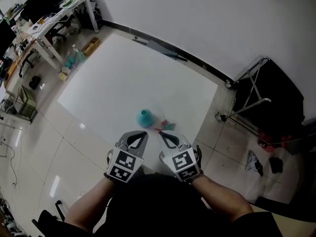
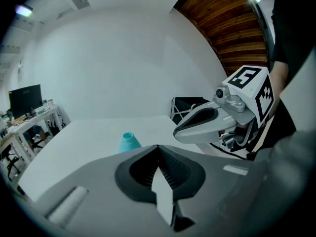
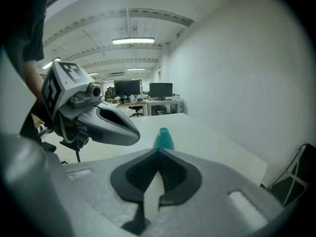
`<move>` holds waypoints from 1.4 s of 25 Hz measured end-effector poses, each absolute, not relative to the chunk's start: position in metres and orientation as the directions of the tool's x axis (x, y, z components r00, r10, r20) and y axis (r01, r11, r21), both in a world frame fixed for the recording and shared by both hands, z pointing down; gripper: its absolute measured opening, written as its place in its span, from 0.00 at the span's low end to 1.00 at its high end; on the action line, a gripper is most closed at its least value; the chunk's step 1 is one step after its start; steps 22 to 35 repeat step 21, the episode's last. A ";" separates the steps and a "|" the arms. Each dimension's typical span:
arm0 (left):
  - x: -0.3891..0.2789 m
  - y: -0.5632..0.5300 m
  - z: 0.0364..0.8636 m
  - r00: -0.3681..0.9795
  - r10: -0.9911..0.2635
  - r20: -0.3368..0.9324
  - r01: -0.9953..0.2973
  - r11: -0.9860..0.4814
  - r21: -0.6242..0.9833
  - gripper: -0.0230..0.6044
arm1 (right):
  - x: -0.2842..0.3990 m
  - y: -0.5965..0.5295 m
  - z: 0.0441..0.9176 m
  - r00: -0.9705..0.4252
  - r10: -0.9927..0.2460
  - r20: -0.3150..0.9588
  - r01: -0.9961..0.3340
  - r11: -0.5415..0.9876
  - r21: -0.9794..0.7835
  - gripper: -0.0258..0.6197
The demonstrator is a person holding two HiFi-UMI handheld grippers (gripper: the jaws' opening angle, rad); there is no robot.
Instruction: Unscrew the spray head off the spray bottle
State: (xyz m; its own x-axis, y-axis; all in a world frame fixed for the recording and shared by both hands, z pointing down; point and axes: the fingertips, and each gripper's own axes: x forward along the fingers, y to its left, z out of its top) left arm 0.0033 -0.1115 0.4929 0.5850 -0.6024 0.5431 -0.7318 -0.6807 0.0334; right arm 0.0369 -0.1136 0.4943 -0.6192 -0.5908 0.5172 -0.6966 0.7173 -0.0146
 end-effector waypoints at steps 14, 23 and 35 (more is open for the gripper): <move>0.005 -0.112 0.493 0.588 -0.596 0.547 -0.727 -0.686 0.035 0.06 | 0.037 -0.116 0.494 -0.617 -0.593 0.517 -0.691 0.723 0.005 0.03; 0.005 -0.112 0.493 0.590 -0.594 0.547 -0.726 -0.687 0.036 0.06 | 0.034 -0.114 0.496 -0.619 -0.585 0.524 -0.692 0.722 -0.010 0.03; 0.005 -0.112 0.493 0.590 -0.594 0.547 -0.726 -0.687 0.036 0.06 | 0.034 -0.114 0.496 -0.619 -0.585 0.524 -0.692 0.722 -0.010 0.03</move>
